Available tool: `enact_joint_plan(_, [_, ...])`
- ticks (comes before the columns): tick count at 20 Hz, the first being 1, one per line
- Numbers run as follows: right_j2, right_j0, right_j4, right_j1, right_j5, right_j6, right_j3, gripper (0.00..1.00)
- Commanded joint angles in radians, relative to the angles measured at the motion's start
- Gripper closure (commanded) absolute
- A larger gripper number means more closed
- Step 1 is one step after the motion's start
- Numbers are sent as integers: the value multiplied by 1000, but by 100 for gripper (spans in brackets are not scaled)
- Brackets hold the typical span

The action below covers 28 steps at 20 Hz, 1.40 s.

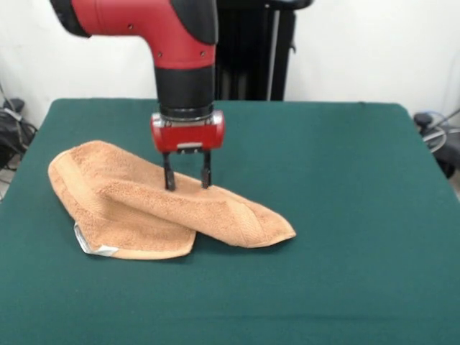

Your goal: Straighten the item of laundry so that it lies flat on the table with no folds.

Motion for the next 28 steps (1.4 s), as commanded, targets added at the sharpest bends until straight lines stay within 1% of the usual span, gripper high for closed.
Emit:
enact_joint_plan(1, [88, -59, 16, 68, 126, -21, -142, 0])
enact_joint_plan(8, [108, -60, 48, 9, 252, -43, -172, 0])
enact_joint_plan(11, [118, -60, 67, -36, 324, -48, -172, 0])
enact_joint_plan(15, [114, -46, 87, -101, 387, -33, -160, 0])
enact_joint_plan(21, [103, -29, 91, -155, 419, -4, -141, 0])
enact_joint_plan(24, [107, -30, 96, -161, 428, -5, -139, 0])
enact_joint_plan(28, [103, -24, 89, -150, 394, 10, -137, 0])
